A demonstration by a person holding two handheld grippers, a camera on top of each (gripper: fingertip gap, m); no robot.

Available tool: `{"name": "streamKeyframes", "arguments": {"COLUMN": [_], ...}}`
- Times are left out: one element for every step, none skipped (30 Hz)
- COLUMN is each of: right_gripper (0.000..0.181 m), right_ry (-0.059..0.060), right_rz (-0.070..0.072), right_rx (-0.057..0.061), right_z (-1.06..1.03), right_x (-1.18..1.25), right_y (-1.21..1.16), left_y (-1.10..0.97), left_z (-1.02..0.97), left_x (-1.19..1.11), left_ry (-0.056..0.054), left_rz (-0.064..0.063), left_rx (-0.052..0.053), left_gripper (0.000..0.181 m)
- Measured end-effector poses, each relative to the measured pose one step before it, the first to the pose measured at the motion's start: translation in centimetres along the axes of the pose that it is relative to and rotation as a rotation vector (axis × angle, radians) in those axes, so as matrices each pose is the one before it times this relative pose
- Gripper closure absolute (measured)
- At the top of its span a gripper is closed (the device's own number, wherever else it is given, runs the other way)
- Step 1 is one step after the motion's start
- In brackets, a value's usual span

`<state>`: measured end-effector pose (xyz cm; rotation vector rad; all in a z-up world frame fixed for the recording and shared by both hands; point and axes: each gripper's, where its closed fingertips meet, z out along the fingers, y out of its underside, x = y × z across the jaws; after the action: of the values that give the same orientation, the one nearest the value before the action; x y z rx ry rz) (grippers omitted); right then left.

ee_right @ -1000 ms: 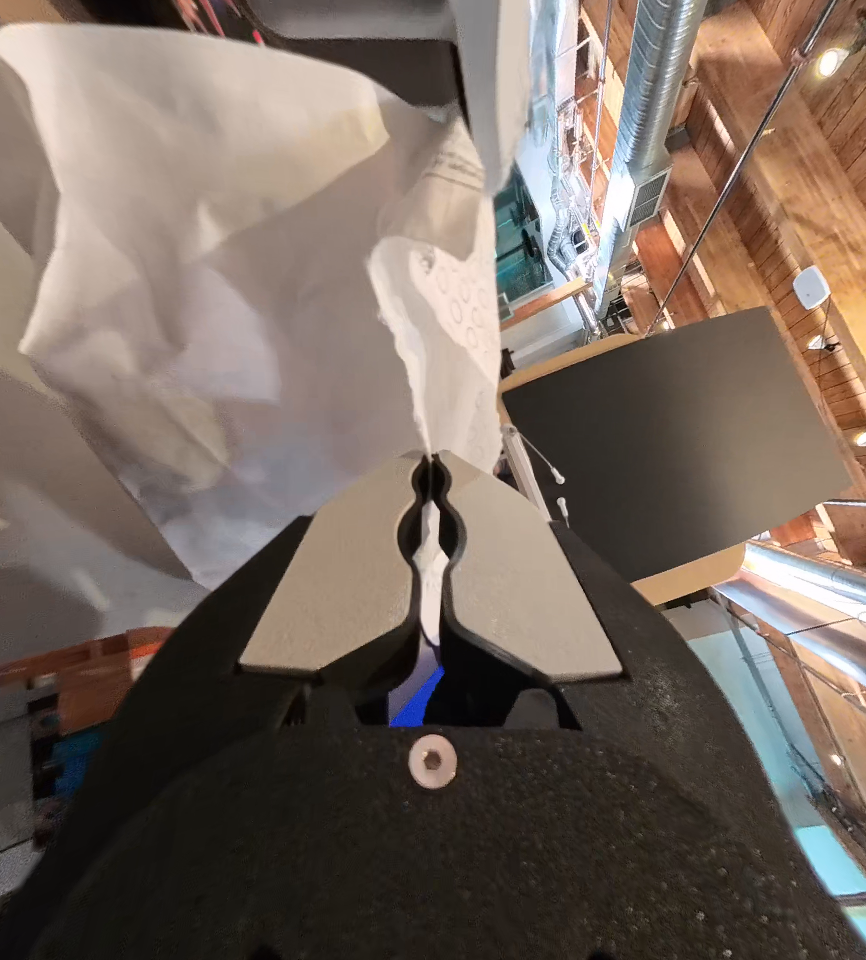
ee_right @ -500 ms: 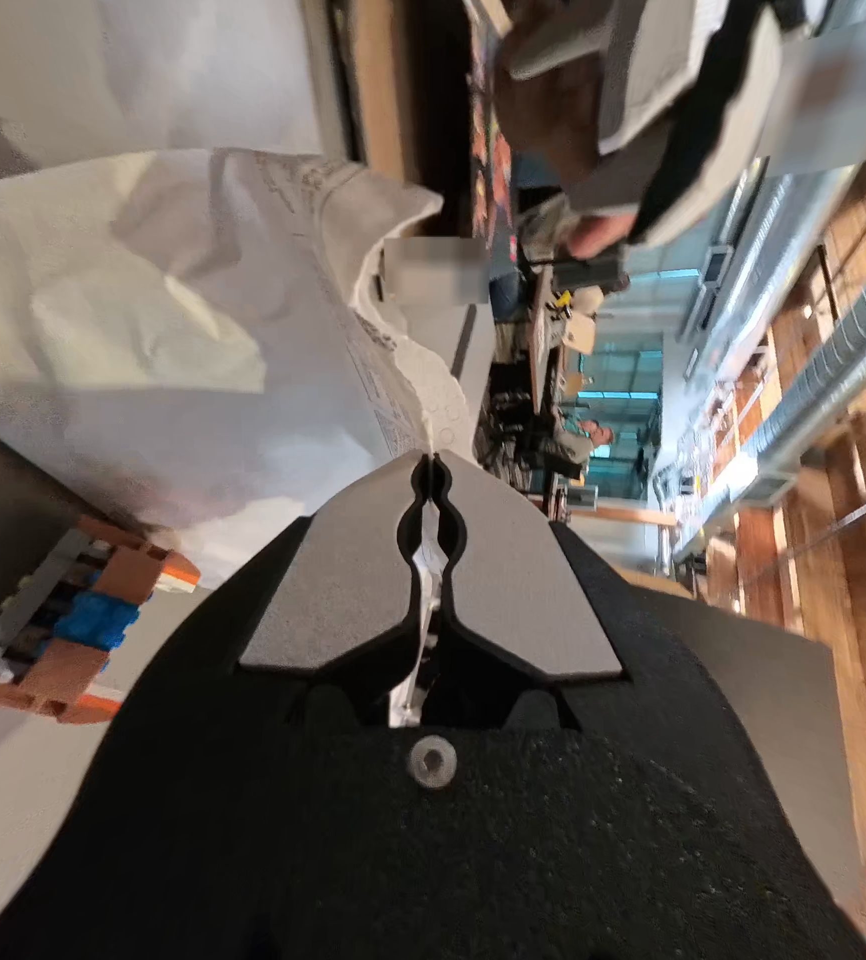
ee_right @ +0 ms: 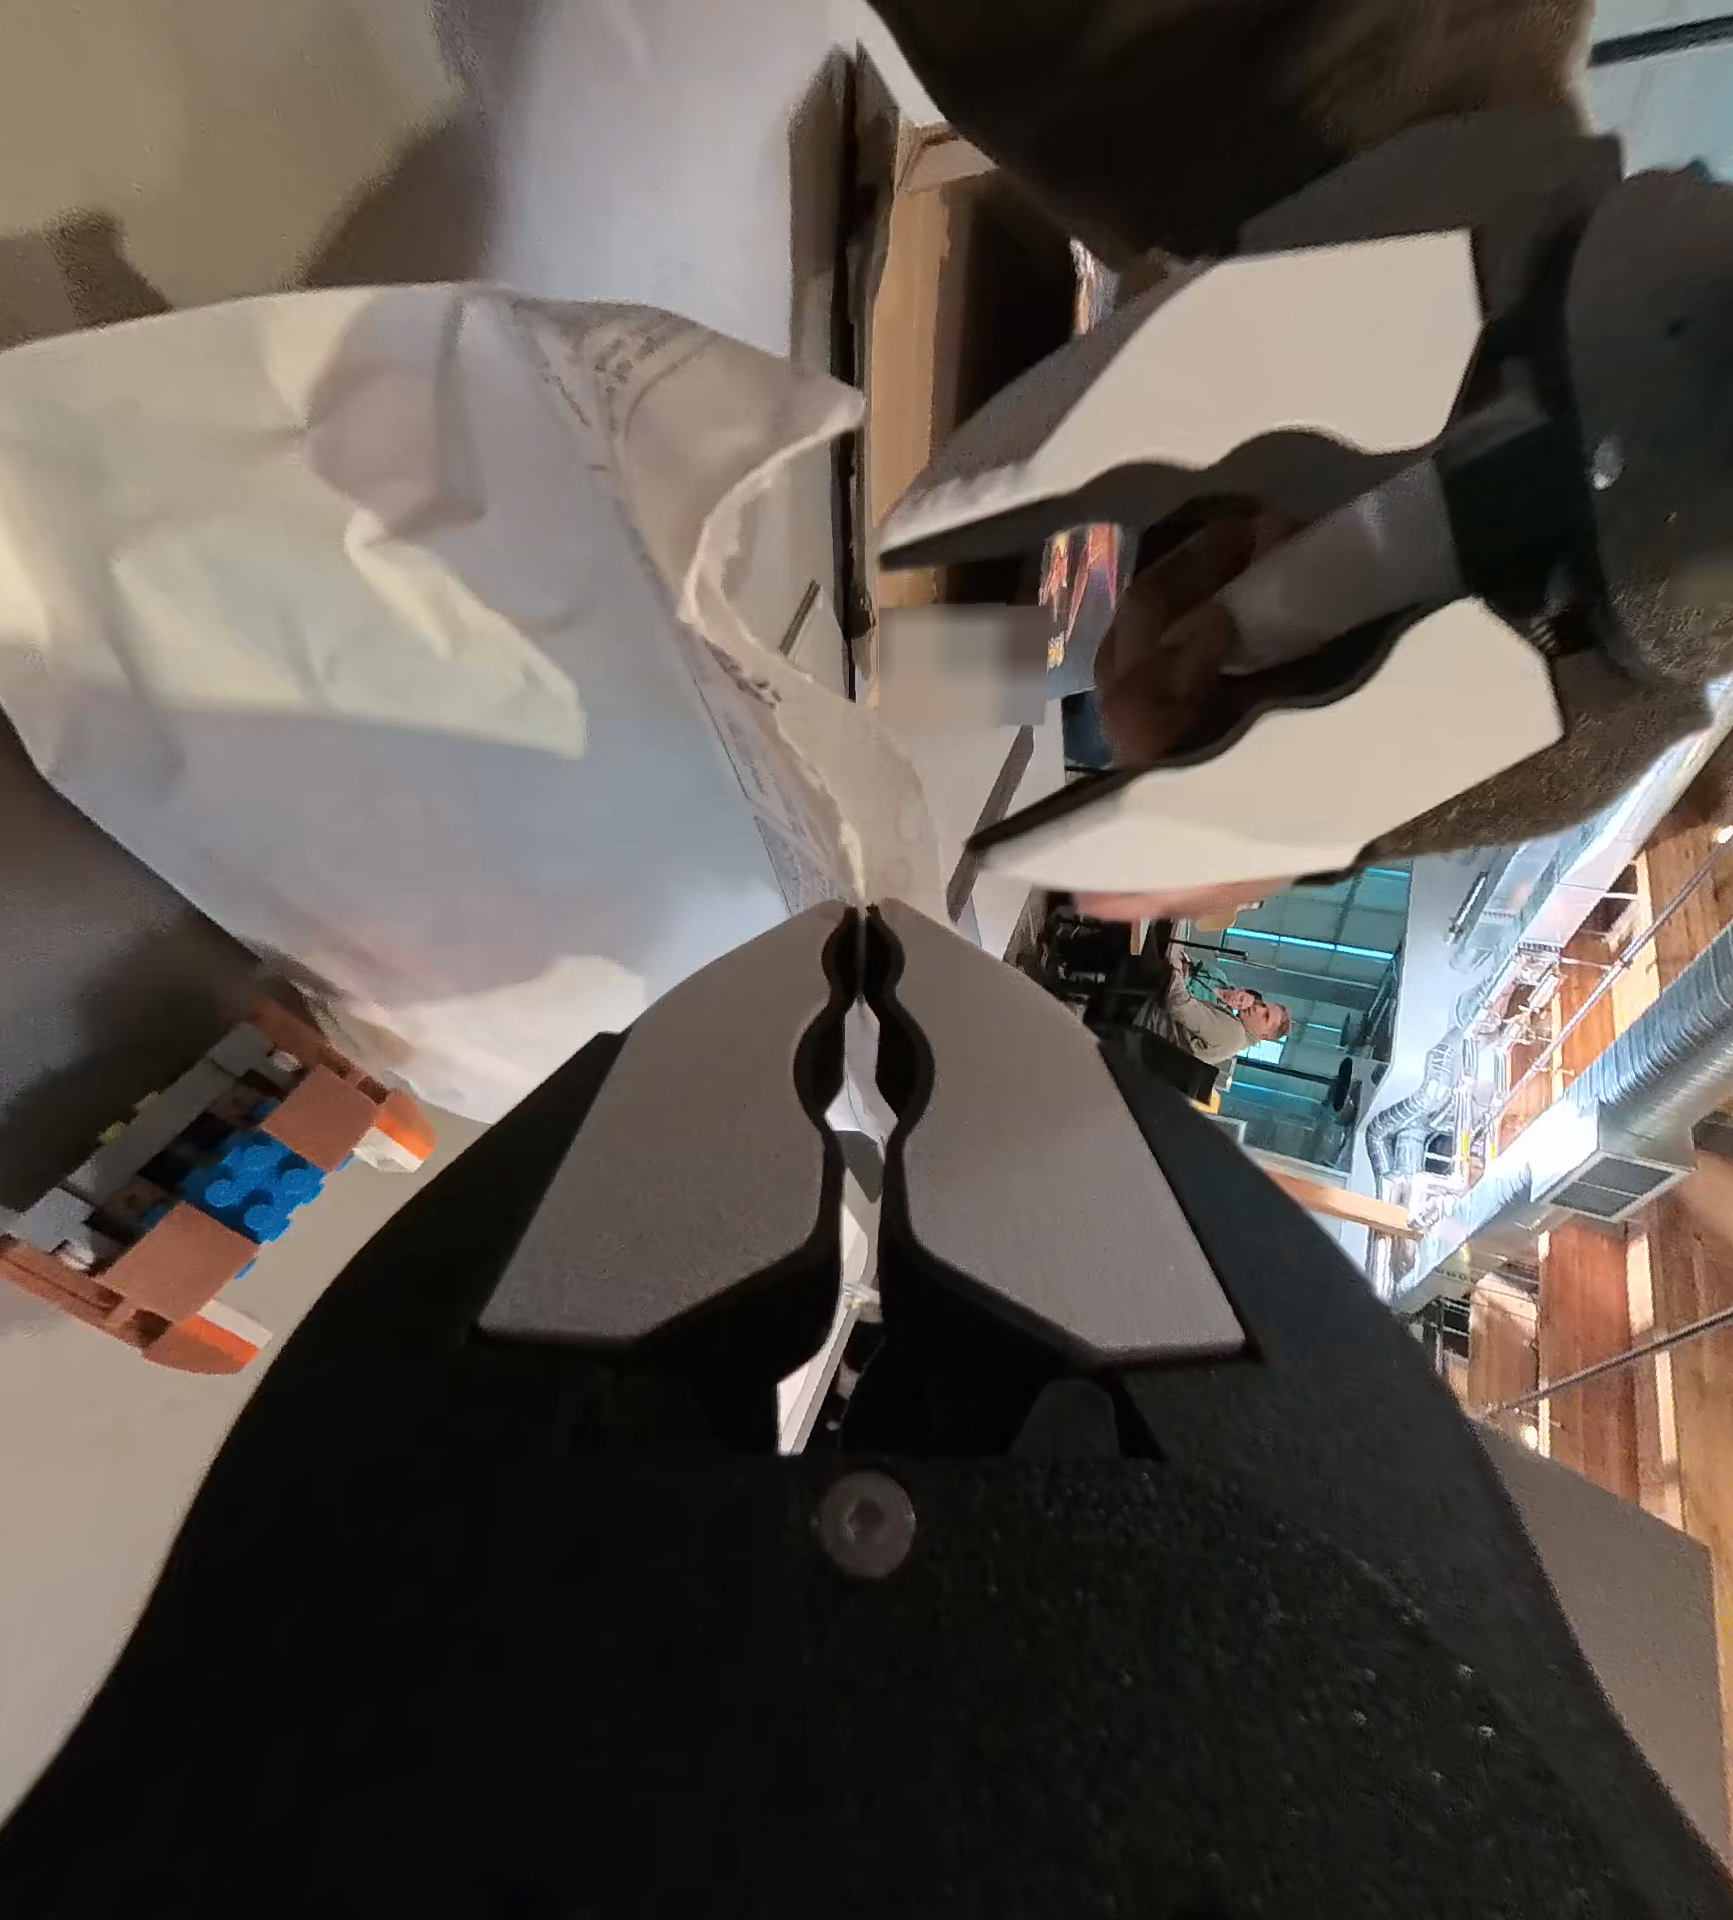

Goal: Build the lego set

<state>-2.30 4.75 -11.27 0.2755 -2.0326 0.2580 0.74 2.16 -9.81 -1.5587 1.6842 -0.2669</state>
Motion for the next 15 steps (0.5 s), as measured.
{"name": "streamKeyframes", "arguments": {"right_gripper": [0.181, 0.181, 0.181, 0.181, 0.181, 0.181, 0.181, 0.181, 0.181, 0.181, 0.181, 0.181, 0.181, 0.181, 0.181], "right_ry": [-0.004, -0.0056, -0.0091, -0.0066, -0.0031, -0.0055, -0.0045, -0.0021, -0.0026, -0.0038, -0.0036, -0.0017, -0.0002, 0.0008, 0.0005], "right_rz": [-0.004, -0.0041, -0.007, -0.0089, -0.0047, -0.0008, -0.0042, -0.0076, -0.0056, -0.0022, -0.0008, -0.0003, 0.0009, 0.0023, 0.0033], "right_rx": [0.0069, 0.0049, -0.0004, 0.0006, 0.0069, 0.004, -0.0007, -0.0025, -0.0035, -0.0023, -0.0012, -0.0029, -0.0041, -0.0034, -0.0029], "right_z": [-0.003, -0.01, 0.002, 0.008, -0.016, -0.016, -0.025, -0.047, -0.078, -0.101, -0.138, -0.174, -0.21, -0.25, -0.308], "right_x": [0.035, 0.007, -0.079, -0.111, -0.066, -0.069, -0.051, -0.023, -0.022, -0.034, -0.033, 0.009, 0.063, 0.097, 0.132], "right_y": [-0.164, -0.115, -0.026, -0.016, -0.117, -0.088, -0.001, 0.026, 0.066, 0.056, 0.049, 0.099, 0.123, 0.117, 0.109], "left_y": [0.488, 0.718, 0.633, 0.144, 0.03, 0.136, 0.171, 0.175, 0.16, 0.119, 0.072, 0.084, 0.211, 0.327, 0.321], "left_z": [0.459, 0.481, 0.405, 0.234, 0.08, 0.01, -0.061, -0.106, -0.178, -0.242, -0.295, -0.341, -0.344, -0.327, -0.349], "left_x": [0.084, 0.159, 0.17, 0.167, 0.149, 0.167, 0.124, 0.117, 0.072, 0.1, 0.075, 0.056, 0.013, -0.074, -0.081], "left_ry": [0.0118, 0.0107, 0.0047, -0.0021, -0.0065, -0.0059, -0.0096, -0.0097, -0.0111, -0.0085, -0.0079, -0.008, -0.0118, -0.0182, -0.0187], "left_rz": [0.0067, 0.0103, 0.0111, 0.0072, 0.0098, 0.0126, 0.0063, 0.0003, -0.0027, -0.0063, -0.011, -0.0117, -0.0109, -0.009, -0.0097], "left_rx": [-0.0426, -0.0546, -0.0452, -0.014, -0.0087, -0.0167, -0.0188, -0.018, -0.0148, -0.009, -0.0018, -0.002, -0.0067, -0.0121, -0.0074], "left_gripper": [0.144, 0.146, 0.149, 0.152, 0.158, 0.164, 0.166, 0.169, 0.171, 0.172, 0.173, 0.176, 0.178, 0.18, 0.181]}}
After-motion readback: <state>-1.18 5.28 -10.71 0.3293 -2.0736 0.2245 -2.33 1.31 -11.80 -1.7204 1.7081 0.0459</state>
